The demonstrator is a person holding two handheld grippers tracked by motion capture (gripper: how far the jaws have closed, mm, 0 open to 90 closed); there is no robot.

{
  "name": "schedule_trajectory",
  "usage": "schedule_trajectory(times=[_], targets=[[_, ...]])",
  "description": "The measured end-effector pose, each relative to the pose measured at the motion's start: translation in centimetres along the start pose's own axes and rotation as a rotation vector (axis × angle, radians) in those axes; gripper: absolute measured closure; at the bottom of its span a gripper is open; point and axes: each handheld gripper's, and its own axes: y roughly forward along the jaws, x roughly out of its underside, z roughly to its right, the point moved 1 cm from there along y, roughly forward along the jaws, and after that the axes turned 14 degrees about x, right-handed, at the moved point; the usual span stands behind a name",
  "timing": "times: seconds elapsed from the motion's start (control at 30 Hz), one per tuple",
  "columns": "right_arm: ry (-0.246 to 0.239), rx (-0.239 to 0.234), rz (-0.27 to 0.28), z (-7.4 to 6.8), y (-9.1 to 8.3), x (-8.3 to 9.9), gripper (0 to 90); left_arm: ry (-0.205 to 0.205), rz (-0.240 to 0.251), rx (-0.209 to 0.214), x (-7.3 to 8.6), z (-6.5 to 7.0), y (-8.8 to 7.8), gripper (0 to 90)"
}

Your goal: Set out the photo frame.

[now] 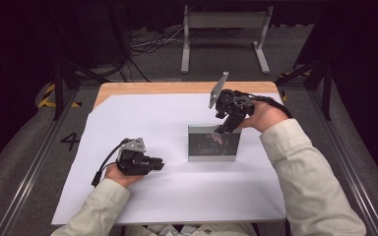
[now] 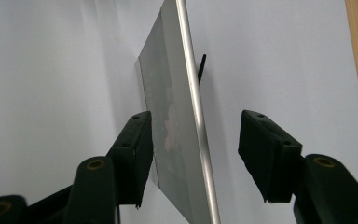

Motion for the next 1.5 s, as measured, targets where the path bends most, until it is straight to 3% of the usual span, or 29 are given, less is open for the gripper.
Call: schedule_trajectory(times=[1.03,1.5], targets=[[0.104,0.041,0.014,0.5,-2.8,5.3,41.1,0.004,-0.006,0.006,-0.4,-0.2,0.4,74.9],[0.17,0.05,0.048,0.7,-2.9,7.7,38.9,0.002,-0.017,-0.014,-0.3,-0.3,0.4,73.4]])
